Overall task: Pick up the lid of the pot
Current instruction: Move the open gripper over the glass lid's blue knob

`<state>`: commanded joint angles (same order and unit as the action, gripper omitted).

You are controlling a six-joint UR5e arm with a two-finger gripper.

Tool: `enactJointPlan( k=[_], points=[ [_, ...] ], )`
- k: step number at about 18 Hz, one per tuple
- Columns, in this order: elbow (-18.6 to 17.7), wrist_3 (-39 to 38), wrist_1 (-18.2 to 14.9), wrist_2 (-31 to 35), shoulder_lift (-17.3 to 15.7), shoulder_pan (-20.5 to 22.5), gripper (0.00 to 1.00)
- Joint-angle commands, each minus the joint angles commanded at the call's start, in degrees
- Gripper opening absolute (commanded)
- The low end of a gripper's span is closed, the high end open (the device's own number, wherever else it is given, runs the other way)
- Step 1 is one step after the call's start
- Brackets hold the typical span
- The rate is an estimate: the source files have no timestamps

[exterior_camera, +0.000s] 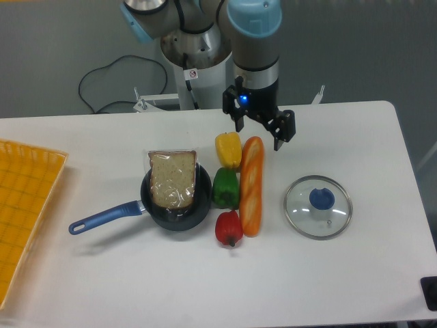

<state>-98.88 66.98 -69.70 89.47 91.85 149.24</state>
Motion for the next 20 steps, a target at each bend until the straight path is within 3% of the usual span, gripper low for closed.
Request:
enactJointPlan(
  k=[6,12,20],
  points=[
    [2.90,-0.53,-1.67,0.18,5.79,2.63,1.00],
    [3.95,-1.05,-1.23,-0.17,9.22,5.09,1.00],
    [3.96,-10.28,1.05,-0.26,12.12,5.27,1.00]
  ],
)
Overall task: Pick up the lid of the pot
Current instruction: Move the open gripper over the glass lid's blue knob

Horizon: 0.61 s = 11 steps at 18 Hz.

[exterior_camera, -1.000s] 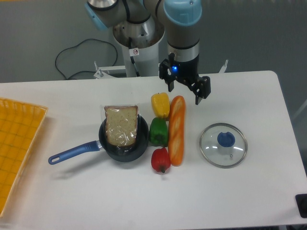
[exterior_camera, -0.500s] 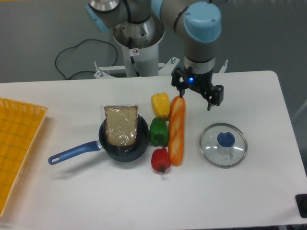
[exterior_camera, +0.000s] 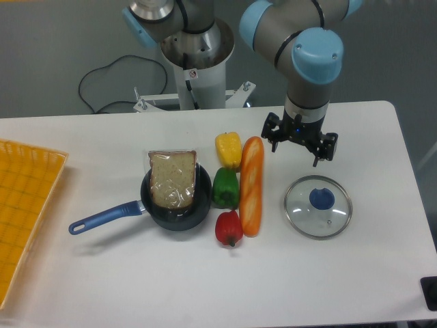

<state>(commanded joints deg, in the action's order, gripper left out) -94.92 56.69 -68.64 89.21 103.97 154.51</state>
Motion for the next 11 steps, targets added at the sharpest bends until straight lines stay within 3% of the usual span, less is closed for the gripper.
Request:
enactJointPlan(
  k=[11],
  points=[
    [2.37,-0.35,7.55,0.09,8.52,1.58,1.00]
  ],
)
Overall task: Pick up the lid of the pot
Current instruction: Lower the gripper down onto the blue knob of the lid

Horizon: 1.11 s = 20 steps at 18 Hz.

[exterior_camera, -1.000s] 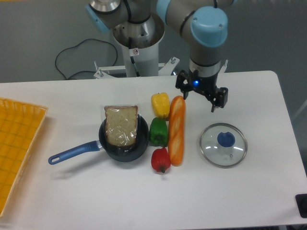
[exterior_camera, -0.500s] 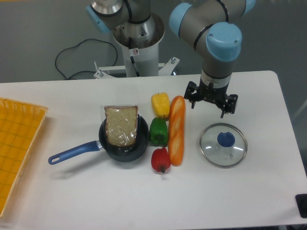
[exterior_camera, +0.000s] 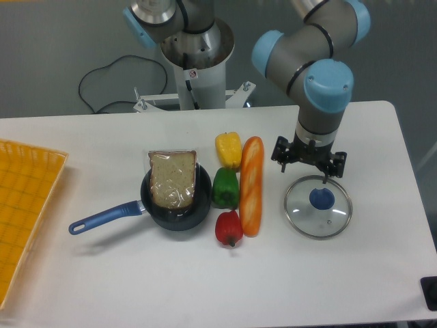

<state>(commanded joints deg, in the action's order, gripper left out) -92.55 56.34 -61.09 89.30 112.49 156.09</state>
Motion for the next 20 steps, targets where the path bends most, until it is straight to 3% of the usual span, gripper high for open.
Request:
enactJointPlan(
  k=[7,11,20],
  points=[
    [0.27,0.09,1.59,0.00,2.12,1.14,1.00],
    [-1.31,0.09,4.31,0.00,2.38,1.14,1.00],
    [-1.40,0.17,4.49,0.18,3.79,1.23,1.00]
  ],
)
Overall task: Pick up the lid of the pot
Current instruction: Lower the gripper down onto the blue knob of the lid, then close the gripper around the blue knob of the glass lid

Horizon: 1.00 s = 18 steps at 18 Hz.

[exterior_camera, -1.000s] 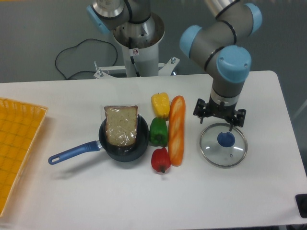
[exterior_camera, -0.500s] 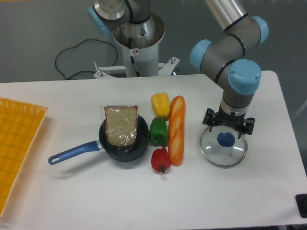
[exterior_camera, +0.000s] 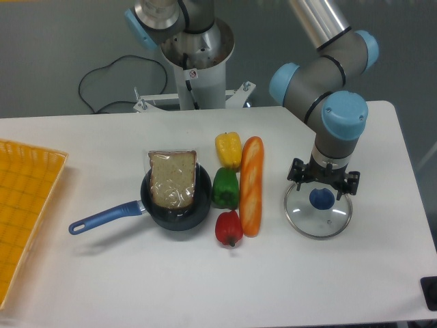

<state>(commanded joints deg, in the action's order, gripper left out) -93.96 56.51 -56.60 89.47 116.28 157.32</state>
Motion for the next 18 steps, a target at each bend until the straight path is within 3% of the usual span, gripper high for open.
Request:
enactJointPlan(
  k=[18],
  points=[
    [-0.35,0.09,-0.09,0.00,2.55,0.70,1.00]
  ],
)
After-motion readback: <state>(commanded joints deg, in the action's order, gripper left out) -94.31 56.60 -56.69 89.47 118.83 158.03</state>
